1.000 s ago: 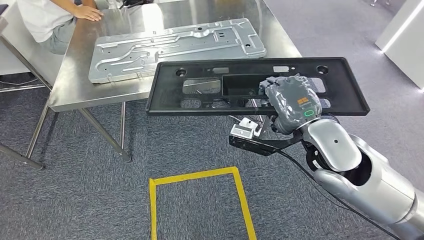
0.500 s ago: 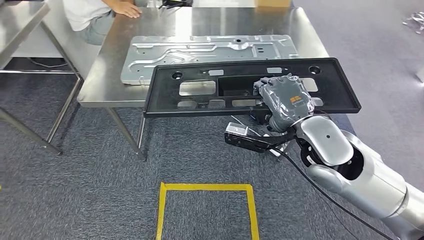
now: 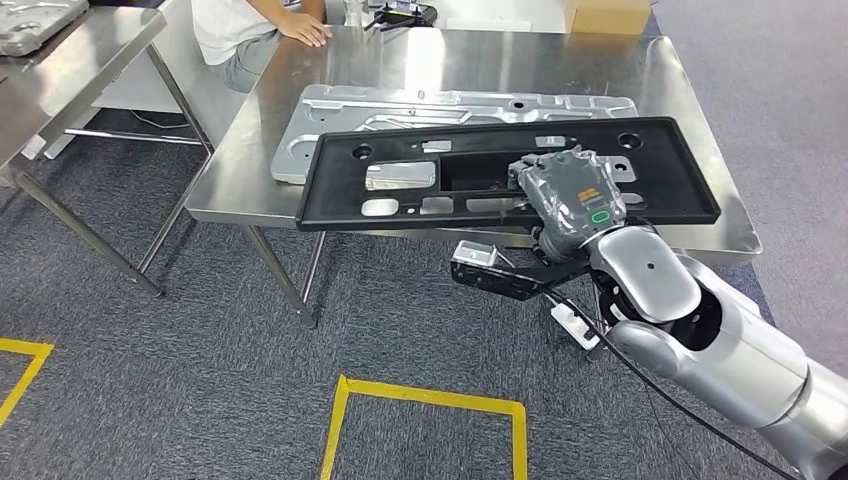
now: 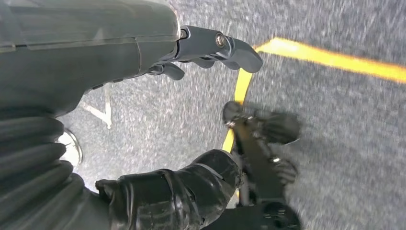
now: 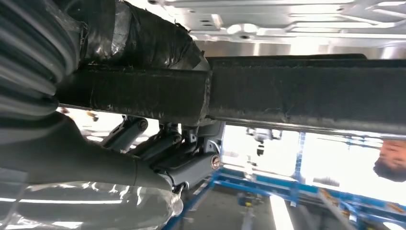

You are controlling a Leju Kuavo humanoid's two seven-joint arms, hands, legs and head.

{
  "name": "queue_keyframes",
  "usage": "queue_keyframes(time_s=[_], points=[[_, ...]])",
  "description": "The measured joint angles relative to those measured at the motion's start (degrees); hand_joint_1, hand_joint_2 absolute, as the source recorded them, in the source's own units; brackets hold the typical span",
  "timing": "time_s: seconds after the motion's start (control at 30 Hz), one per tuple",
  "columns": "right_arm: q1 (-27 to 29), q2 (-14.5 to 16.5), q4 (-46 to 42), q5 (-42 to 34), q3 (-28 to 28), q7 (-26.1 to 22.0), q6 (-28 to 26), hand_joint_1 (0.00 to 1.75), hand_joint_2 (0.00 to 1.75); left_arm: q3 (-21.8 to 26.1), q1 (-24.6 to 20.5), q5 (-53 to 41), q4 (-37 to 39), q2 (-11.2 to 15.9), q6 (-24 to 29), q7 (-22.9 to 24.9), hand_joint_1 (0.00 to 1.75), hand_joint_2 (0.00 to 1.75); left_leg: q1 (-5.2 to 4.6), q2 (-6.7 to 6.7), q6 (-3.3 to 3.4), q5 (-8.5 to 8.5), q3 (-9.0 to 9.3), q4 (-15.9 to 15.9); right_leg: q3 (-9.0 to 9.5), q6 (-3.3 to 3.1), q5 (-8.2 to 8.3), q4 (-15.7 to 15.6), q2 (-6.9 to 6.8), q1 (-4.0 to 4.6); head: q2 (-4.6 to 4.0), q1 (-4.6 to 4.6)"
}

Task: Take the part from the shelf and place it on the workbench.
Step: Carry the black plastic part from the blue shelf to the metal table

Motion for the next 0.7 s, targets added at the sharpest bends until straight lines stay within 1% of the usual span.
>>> queue_keyframes(time_s=[0.03,0.1,0.13,0.17,0.23,0.3,0.33,0.37,0.43,0.47,0.5,0.53,0.57,0.6,0.63,0.67,0.7], points=[[0.03,0.08,0.11,-0.01,0.10,-0.03,0.00,1.75,1.75,-0.01,0.08,0.00,0.00,-0.01,0.00,0.01,0.00,1.75,0.00,0.04,0.03,1.79,0.28,-2.03,0.57,0.07,-0.44,0.00,-0.12,0.01,0.00,0.00],[-0.04,0.25,0.31,-0.05,0.18,-0.04,0.03,1.75,1.75,-0.01,0.19,0.03,0.01,0.03,0.03,0.02,0.00,1.75,-0.10,0.18,0.35,6.84,2.67,-9.38,1.80,0.36,-1.34,0.03,-0.35,0.08,0.00,0.01],[-0.13,0.28,0.42,-0.10,0.20,-0.01,0.08,1.75,1.75,-0.01,0.19,0.05,0.02,0.05,0.07,0.03,0.00,1.75,-0.25,0.27,0.58,7.52,3.68,-12.15,2.22,0.61,-1.73,0.04,-0.41,0.15,0.00,0.01],[-0.24,0.31,0.55,-0.17,0.21,0.06,0.14,1.75,1.75,-0.01,0.17,0.08,0.03,0.07,0.11,0.03,0.00,1.75,-0.42,0.34,0.84,7.43,4.44,-13.73,2.53,0.97,-2.10,-0.01,-0.48,0.23,0.00,0.01],[-0.34,0.32,0.87,-0.29,0.25,0.23,0.25,1.75,1.75,-0.02,0.23,0.09,0.04,0.07,0.16,0.04,0.00,1.75,-0.54,0.23,1.50,6.40,5.06,-14.28,2.92,1.73,-2.25,0.68,-0.47,0.34,0.00,0.02],[-0.43,0.34,1.16,-0.40,0.28,0.43,0.28,1.75,1.75,-0.03,0.38,0.09,0.04,0.02,0.17,0.04,0.00,1.75,-0.33,0.10,2.31,7.48,6.30,-14.85,2.75,2.31,-2.70,2.63,-0.57,0.31,0.00,0.15],[-0.56,0.35,1.25,-0.46,0.29,0.53,0.30,1.75,1.75,-0.03,0.37,0.10,0.04,0.01,0.19,0.03,0.00,1.75,-0.29,0.09,2.63,7.56,6.95,-14.92,1.97,2.53,-3.53,4.35,-0.57,0.32,0.00,0.23],[-0.71,0.34,1.38,-0.58,0.29,0.78,0.32,1.75,1.75,-0.03,0.31,0.11,0.04,-0.01,0.20,0.03,0.00,1.75,-0.27,0.10,2.90,7.52,7.38,-14.97,0.42,2.71,-4.73,6.96,-0.57,0.29,0.00,0.27],[-0.88,0.21,1.86,-0.83,0.28,1.37,0.32,1.75,1.75,-0.03,0.23,0.14,0.04,0.01,0.21,0.04,0.00,1.75,-0.33,0.05,3.21,7.14,7.71,-14.91,-3.86,2.93,-7.46,12.98,-0.46,0.32,0.00,0.29],[-0.81,0.07,2.29,-0.97,0.27,1.66,0.27,1.75,1.75,-0.03,0.27,0.15,0.04,0.01,0.20,0.06,0.00,1.75,-0.34,0.00,3.27,6.85,7.91,-14.88,-5.80,2.97,-8.28,14.98,-0.45,0.31,0.00,0.29],[-0.68,-0.12,2.76,-1.09,0.26,1.84,0.17,1.75,1.75,-0.03,0.37,0.15,0.04,-0.01,0.16,0.09,0.00,1.75,-0.34,-0.07,3.26,6.49,8.23,-14.85,-6.94,2.97,-8.21,15.25,-0.45,0.29,0.00,0.30],[-0.54,-0.34,3.27,-1.21,0.21,1.99,0.02,1.75,1.75,-0.03,0.47,0.15,0.04,-0.03,0.12,0.12,0.00,1.75,-0.35,-0.15,3.19,6.07,8.71,-14.83,-7.20,2.92,-7.06,13.74,-0.46,0.28,0.00,0.29],[-0.45,-0.59,3.72,-1.30,0.11,2.13,-0.15,1.75,1.75,-0.03,0.53,0.15,0.04,-0.06,0.07,0.14,0.00,1.75,-0.34,-0.23,3.09,5.59,9.30,-14.81,-6.61,2.79,-4.79,10.60,-0.46,0.28,0.00,0.32],[-0.39,-0.83,4.14,-1.36,-0.04,2.25,-0.36,1.75,1.75,-0.03,0.60,0.14,0.04,-0.09,0.03,0.15,0.00,1.75,-0.35,-0.29,2.92,5.06,9.77,-14.80,-5.68,2.54,-1.69,6.86,-0.46,0.32,0.00,0.33],[-0.41,-1.04,4.54,-1.39,-0.20,2.32,-0.60,1.75,1.75,-0.03,0.60,0.14,0.04,-0.11,0.01,0.15,0.00,1.75,-0.39,-0.36,2.68,4.60,10.22,-14.81,-4.92,2.25,0.44,3.71,-0.46,0.51,0.00,0.27],[-0.43,-1.19,4.88,-1.44,-0.34,2.36,-0.80,1.75,1.75,-0.03,0.55,0.13,0.04,-0.13,0.01,0.16,0.00,1.75,-0.43,-0.41,2.39,4.21,10.51,-14.91,-4.31,1.91,2.04,1.62,-0.43,0.71,0.01,0.20],[-0.42,-1.35,5.19,-1.47,-0.44,2.38,-0.98,1.75,1.75,-0.03,0.52,0.13,0.04,-0.13,0.01,0.17,0.00,1.75,-0.46,-0.42,2.05,4.02,10.75,-14.93,-4.03,1.53,2.71,0.63,-0.38,0.90,0.01,0.12]])
